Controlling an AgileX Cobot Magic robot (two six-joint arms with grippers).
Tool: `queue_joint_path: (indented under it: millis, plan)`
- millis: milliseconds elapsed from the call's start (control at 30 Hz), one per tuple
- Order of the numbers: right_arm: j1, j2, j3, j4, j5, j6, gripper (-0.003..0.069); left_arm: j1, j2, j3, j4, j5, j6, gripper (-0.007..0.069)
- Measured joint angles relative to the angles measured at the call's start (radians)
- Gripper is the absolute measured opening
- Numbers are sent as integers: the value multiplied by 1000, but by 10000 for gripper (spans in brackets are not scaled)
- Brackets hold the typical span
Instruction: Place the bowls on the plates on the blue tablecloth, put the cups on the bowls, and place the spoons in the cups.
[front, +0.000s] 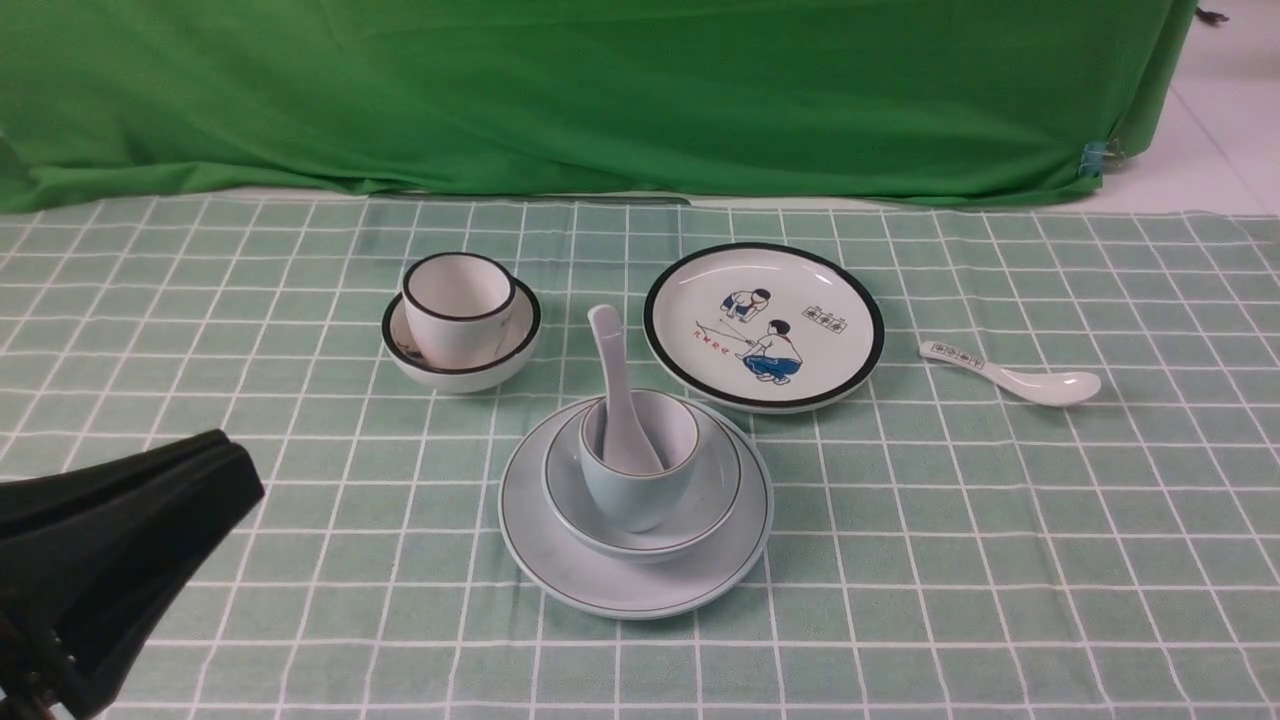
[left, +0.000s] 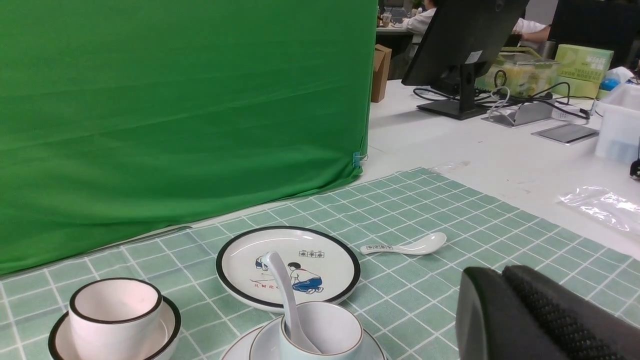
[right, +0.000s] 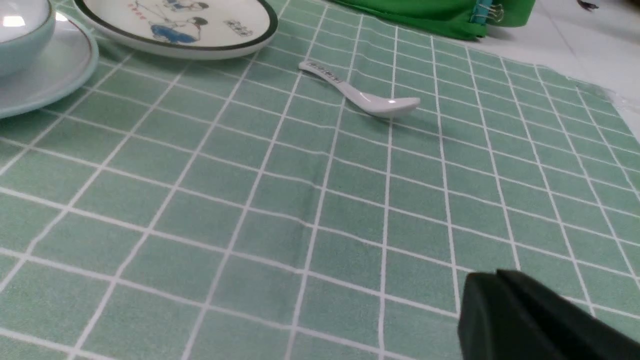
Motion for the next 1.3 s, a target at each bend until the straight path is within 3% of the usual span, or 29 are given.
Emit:
queue_joint_path:
  millis: [1100, 1300]
  plan:
    - [0, 0, 0, 14, 0, 22, 56, 0, 0, 0, 0, 0, 0, 13]
    - [0, 0, 0, 14, 1, 22, 71, 39, -24, 49, 61, -137, 7, 13]
